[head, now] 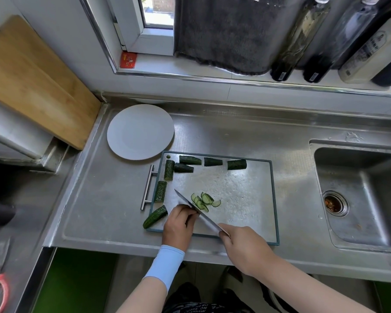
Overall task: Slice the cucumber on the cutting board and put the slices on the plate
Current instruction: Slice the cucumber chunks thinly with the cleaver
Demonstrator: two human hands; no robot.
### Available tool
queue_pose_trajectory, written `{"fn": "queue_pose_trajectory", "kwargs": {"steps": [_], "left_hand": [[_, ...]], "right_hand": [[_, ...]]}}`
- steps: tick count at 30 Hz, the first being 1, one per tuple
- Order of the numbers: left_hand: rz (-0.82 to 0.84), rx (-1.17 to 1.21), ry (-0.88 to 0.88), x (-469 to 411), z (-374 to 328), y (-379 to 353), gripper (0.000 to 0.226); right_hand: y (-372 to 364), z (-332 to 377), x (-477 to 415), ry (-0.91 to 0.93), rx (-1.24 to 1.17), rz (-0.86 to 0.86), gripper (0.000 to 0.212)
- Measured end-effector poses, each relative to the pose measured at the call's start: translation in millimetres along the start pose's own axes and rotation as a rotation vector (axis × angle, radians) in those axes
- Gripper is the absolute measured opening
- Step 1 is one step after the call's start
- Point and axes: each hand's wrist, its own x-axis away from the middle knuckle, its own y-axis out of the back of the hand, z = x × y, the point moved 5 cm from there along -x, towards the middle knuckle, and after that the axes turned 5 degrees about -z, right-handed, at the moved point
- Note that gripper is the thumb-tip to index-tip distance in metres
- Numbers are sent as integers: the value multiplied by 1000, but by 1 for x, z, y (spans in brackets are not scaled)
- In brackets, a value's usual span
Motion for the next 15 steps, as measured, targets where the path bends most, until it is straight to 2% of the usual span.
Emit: {"fn": "queue_pose_trajectory", "kwargs": {"steps": [6,8,11,15], "left_hand": [[-6,-6,-43,2,0,0,4],[-4,-4,-45,3,0,1,11],[0,-4,-41,3,-1,2,5],[10,3,-49,4,0,2,4]], "right_hand": [[-11,8,-24,-45,-26,8,34],[-11,12,-33,-58,-45,0,36],[-11,19,-41,-53,-36,-10,40],[-12,20,-39,-24,-7,-11,30]]}}
